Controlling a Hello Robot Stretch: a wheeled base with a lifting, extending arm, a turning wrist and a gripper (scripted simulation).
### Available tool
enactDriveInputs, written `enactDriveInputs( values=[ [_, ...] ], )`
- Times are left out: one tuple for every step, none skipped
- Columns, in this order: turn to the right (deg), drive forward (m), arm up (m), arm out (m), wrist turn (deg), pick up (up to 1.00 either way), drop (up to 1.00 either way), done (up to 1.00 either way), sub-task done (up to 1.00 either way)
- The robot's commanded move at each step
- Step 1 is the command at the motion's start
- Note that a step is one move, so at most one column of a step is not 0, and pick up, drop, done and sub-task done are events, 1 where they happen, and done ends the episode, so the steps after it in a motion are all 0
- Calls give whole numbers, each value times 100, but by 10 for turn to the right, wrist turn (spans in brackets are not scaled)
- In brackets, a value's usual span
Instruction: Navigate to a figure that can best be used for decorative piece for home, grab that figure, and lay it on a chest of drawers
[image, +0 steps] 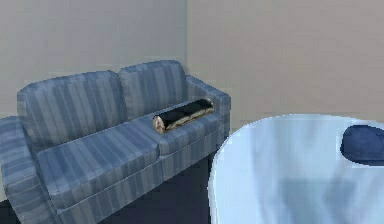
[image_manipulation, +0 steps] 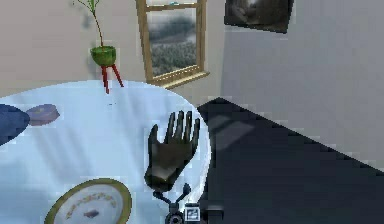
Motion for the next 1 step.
enactDriveInputs(
  values=[
    [0,0,10,0,0,0,0,0,0]
  ],
)
